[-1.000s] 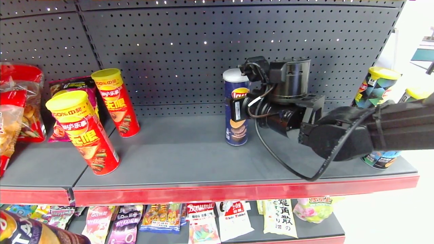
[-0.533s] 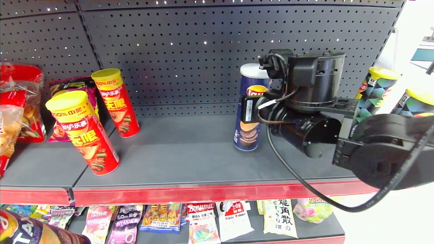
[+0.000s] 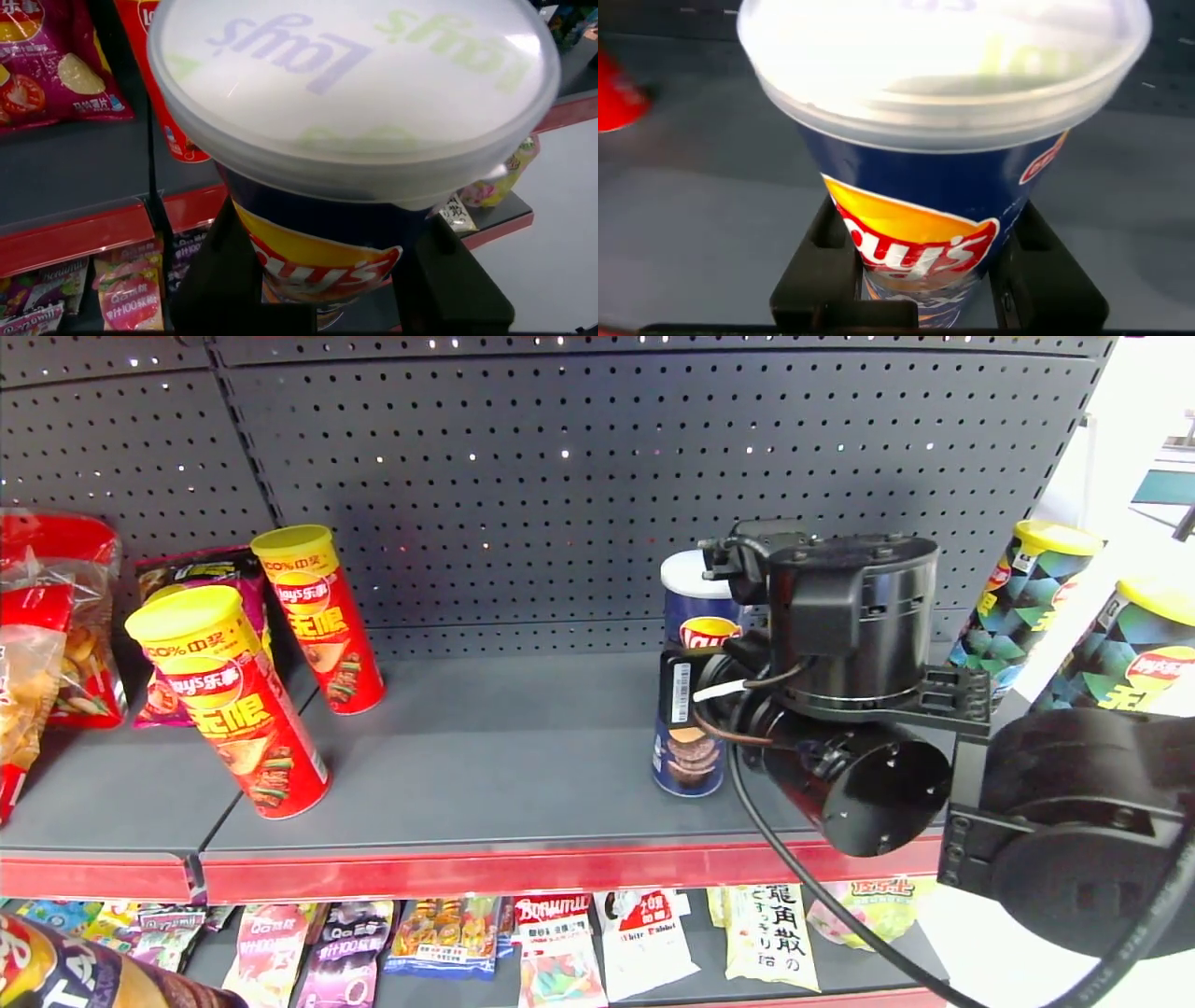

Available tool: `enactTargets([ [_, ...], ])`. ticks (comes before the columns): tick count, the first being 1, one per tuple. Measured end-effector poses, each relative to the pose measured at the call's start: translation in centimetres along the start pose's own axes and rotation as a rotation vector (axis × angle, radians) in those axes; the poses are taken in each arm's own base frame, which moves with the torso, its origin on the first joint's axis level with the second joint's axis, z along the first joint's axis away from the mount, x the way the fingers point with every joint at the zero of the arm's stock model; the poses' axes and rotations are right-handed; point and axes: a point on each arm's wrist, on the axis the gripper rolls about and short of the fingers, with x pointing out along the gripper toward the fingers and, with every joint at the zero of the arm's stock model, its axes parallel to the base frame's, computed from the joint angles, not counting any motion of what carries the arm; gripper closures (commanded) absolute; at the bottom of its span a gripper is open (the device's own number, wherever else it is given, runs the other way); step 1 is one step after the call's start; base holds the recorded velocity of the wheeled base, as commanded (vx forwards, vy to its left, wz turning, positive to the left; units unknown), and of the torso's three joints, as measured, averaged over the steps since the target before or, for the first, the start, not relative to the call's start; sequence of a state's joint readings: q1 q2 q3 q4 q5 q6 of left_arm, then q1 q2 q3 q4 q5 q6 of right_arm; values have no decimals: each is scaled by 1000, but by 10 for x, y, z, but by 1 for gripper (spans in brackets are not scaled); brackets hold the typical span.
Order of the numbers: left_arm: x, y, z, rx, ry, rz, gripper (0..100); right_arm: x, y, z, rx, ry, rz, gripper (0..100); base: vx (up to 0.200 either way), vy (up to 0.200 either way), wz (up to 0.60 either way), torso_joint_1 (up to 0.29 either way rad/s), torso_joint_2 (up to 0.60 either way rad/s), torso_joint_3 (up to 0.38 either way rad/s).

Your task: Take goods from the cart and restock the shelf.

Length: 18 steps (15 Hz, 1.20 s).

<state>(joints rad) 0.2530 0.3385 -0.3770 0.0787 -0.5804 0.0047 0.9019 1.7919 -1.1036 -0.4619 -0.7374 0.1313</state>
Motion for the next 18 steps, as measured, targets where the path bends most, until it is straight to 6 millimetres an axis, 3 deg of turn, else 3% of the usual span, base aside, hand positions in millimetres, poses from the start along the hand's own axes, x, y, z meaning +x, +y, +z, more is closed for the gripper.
enactTargets([
  [11,1,1,1,-3,5,-1,100,-15,26,-14,-17,20,63,100,0,0,0,0,0,0],
  [18,1,1,0,-4,6,0,100,-20,28,-22,-14,39,79,100,0,0,0,0,0,0],
])
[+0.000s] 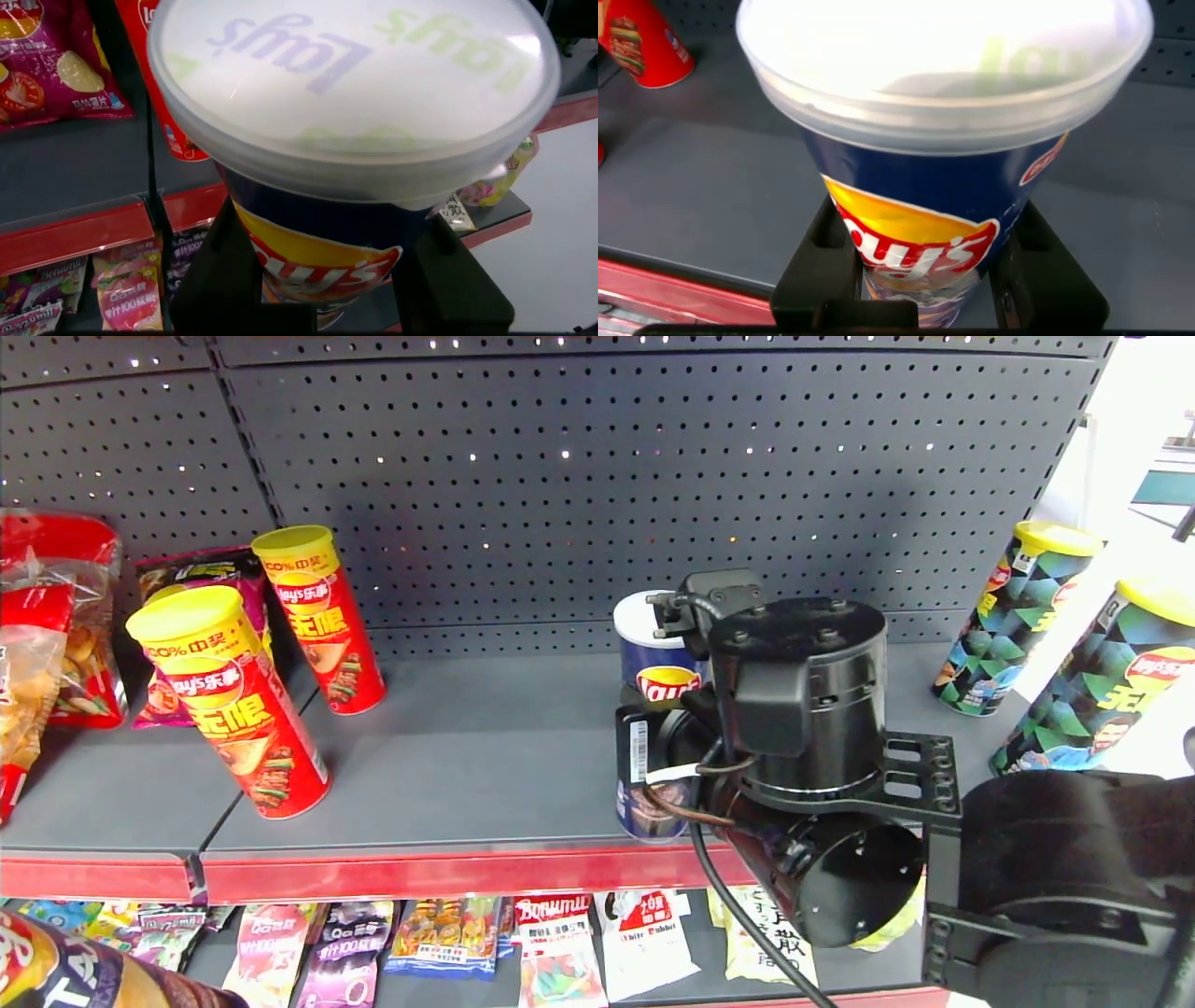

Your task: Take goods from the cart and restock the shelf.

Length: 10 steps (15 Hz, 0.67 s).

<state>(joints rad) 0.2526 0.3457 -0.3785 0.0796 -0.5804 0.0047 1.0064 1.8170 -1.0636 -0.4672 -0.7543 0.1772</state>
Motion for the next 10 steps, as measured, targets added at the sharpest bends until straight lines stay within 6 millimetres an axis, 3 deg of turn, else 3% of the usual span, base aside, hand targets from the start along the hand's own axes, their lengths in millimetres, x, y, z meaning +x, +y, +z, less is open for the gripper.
enactTargets([
  [5,1,1,0,-4,7,0,100,-1,1,-2,11,6,4,100,0,0,0,0,0,0],
  [6,2,1,0,-5,9,0,100,-1,1,-3,17,8,5,0,0,0,0,0,0,0],
  [10,2,1,0,-7,12,-2,100,0,3,-4,21,13,8,0,0,0,0,0,0,0],
])
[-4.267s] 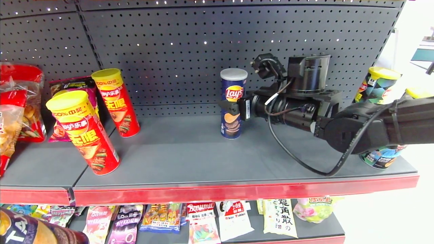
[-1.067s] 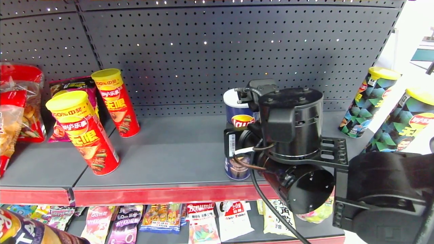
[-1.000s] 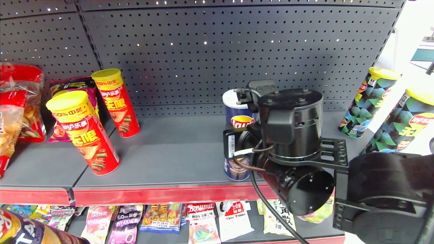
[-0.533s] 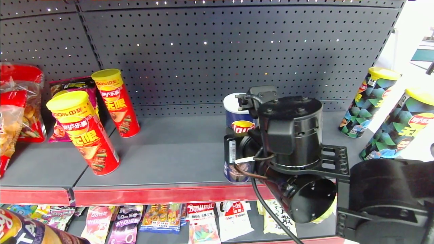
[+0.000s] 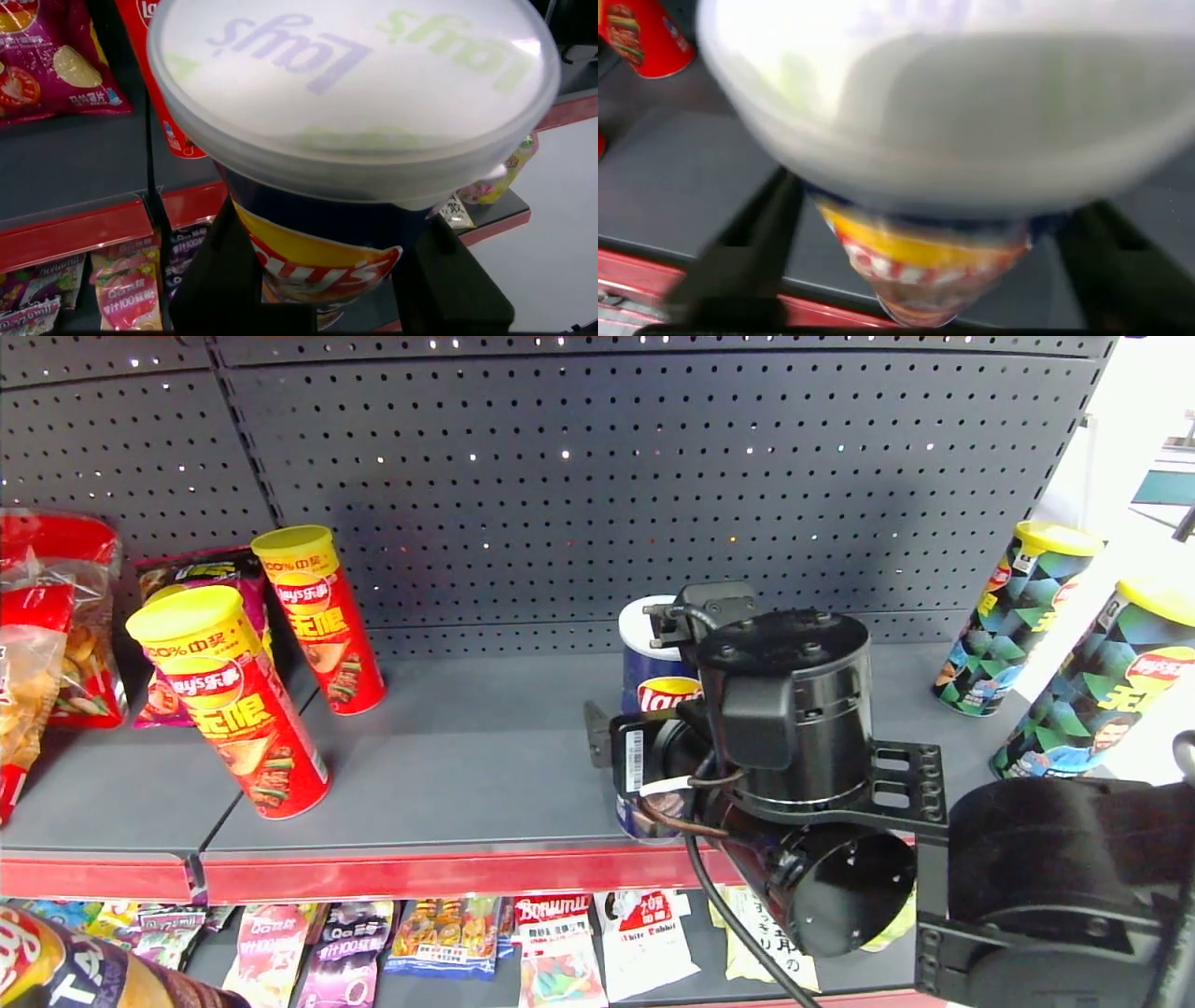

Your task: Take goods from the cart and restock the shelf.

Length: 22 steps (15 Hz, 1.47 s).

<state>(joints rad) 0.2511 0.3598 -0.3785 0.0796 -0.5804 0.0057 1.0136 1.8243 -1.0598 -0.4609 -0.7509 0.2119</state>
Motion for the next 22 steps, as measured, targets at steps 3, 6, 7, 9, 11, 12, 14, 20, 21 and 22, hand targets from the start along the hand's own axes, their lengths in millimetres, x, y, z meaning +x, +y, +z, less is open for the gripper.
enactTargets([
  [3,0,0,0,-2,3,1,100,-3,2,0,2,-3,7,0,0,0,0,0,0,0],
  [6,1,1,1,-2,4,1,100,-20,7,8,49,-24,50,0,0,0,0,0,0,0],
  [7,1,1,1,-4,6,0,100,-27,7,11,62,-33,66,0,0,0,0,0,0,0],
  [9,2,1,1,-7,11,0,100,-38,3,9,56,-28,83,0,0,0,0,0,0,0],
  [11,3,2,1,-8,13,1,100,-50,-3,-2,26,-2,103,0,0,0,0,0,0,0],
  [12,3,2,1,-9,14,0,100,-58,-7,-8,11,10,116,0,0,0,0,0,0,0],
  [14,3,2,1,-10,16,-1,100,-70,-17,-22,-24,42,128,0,0,0,0,0,0,0],
  [20,4,2,3,5,16,-7,100,-104,-77,-30,-63,54,195,0,0,0,0,0,0,0],
  [21,4,3,3,14,19,-10,100,-104,-94,-25,-73,37,180,0,0,0,0,0,0,0],
  [22,5,3,4,30,22,-15,100,-103,-116,-19,-81,16,165,0,0,0,0,0,0,0],
])
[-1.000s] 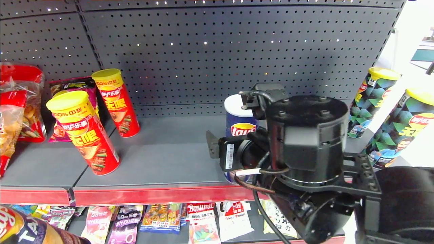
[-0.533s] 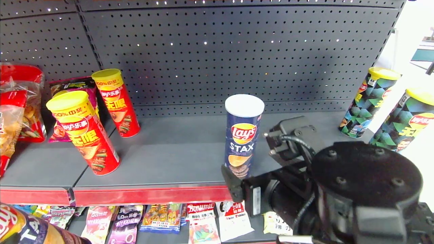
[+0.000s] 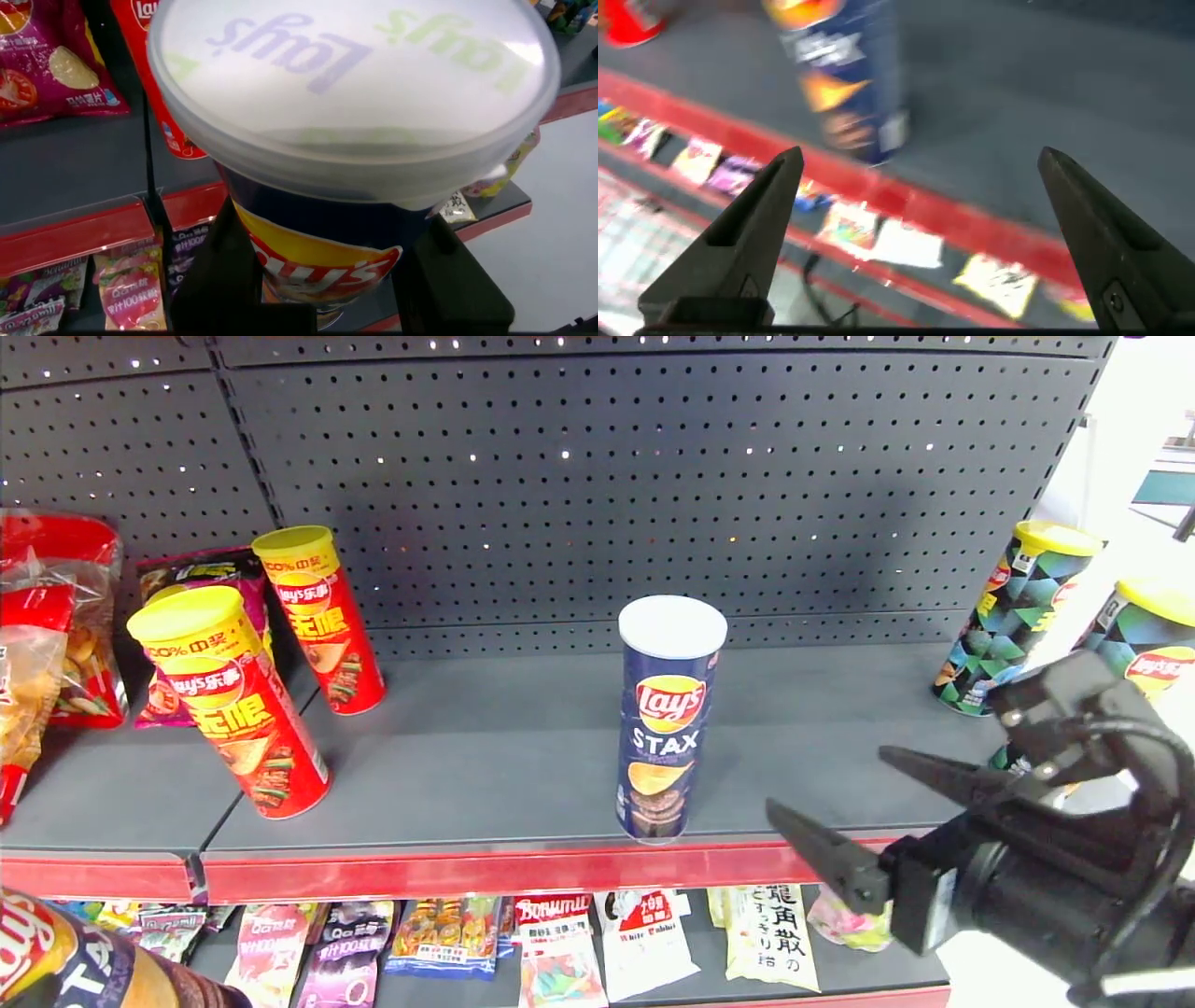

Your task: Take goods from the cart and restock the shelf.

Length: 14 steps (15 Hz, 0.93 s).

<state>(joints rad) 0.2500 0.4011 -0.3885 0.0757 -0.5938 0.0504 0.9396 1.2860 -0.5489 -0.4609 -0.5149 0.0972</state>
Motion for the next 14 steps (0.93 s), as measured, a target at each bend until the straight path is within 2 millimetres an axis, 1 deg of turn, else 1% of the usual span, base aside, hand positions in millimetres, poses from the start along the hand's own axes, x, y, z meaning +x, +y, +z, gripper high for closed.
enactTargets([
  [1,1,1,1,7,4,-9,100,-4,-18,3,-15,-18,-7,0,0,0,0,0,0,0],
  [2,2,1,4,12,3,-17,100,-12,-41,4,-36,-40,-33,0,0,0,0,0,0,0],
  [3,3,2,7,14,2,-23,100,-21,-56,4,-50,-54,-55,0,0,0,0,0,0,0],
  [4,3,2,10,20,2,-24,100,-38,-73,-1,-66,-54,-92,0,0,0,0,0,0,0],
  [5,4,3,12,34,0,-25,100,-58,-84,-11,-82,-4,-131,0,0,0,0,0,0,0],
  [7,5,4,18,61,-5,-25,100,-98,-92,-30,-89,127,-177,0,0,0,0,0,0,0],
  [8,5,4,21,75,-8,-26,100,-124,-92,-39,-84,156,-204,0,0,0,0,0,0,0],
  [9,5,4,26,94,-17,-26,100,-141,-92,-43,-80,126,-238,0,0,0,0,0,0,0],
  [10,6,5,30,105,-21,-27,100,-159,-91,-51,-77,89,-309,0,0,0,0,0,0,0],
  [11,6,5,33,111,-27,-38,100,-173,-89,-62,-73,64,-393,0,0,0,0,0,0,0],
  [12,6,5,36,115,-33,-58,100,-179,-88,-68,-72,52,-438,0,0,0,0,0,0,0],
  [13,6,4,39,121,-41,-65,100,-188,-84,-79,-96,33,-513,0,0,0,0,0,0,0],
  [14,6,4,43,126,-48,-68,100,-192,-83,-84,-128,28,-528,0,0,0,0,0,0,0],
])
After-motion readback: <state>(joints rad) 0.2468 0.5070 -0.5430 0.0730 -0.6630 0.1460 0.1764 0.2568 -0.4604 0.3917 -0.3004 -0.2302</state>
